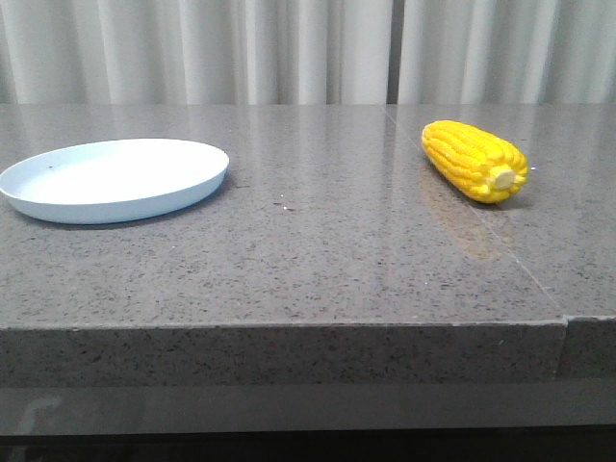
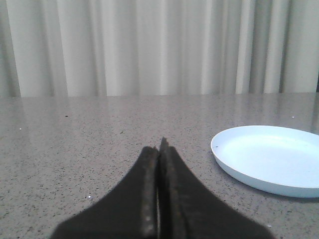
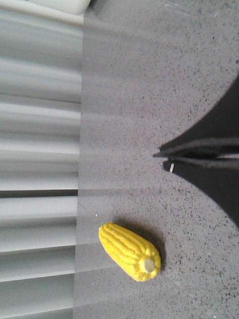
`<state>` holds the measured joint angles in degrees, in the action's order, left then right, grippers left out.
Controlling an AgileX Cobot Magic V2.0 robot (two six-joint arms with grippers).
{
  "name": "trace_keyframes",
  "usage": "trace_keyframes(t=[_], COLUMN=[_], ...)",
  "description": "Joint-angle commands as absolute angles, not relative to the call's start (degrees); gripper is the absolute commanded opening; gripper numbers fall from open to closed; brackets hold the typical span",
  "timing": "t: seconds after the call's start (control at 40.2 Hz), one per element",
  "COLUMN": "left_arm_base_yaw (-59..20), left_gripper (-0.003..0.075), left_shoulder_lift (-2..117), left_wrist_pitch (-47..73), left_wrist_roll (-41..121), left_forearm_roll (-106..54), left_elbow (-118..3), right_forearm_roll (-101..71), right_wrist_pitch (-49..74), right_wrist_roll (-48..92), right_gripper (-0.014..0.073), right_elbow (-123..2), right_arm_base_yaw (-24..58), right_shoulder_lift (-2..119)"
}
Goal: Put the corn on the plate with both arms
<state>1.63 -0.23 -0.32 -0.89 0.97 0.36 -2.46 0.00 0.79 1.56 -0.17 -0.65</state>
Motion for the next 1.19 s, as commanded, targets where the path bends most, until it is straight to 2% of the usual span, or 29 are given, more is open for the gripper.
trace_keyframes(t=[0.0,1.168], left_arm_base_yaw=[1.74,1.74], left_gripper=[-0.0020,-0.0020], left_shoulder_lift=[-1.44,-1.34], left_wrist_pitch=[-5.04,-7.80], left_wrist_roll=[-0.78,-0.78], left_forearm_roll=[0.47,0.59], left_elbow=[0.50,0.50], right_forearm_roll=[-2.40,-2.86], right_wrist_pitch=[-4.93,-5.70], right_wrist_roll=[1.24,0.00], right_gripper=[-0.0068,-0.0068], right_elbow=[0.61,0.53], right_arm_base_yaw=[-0.35,-0.35], right_shoulder_lift=[-1.30,-1.30])
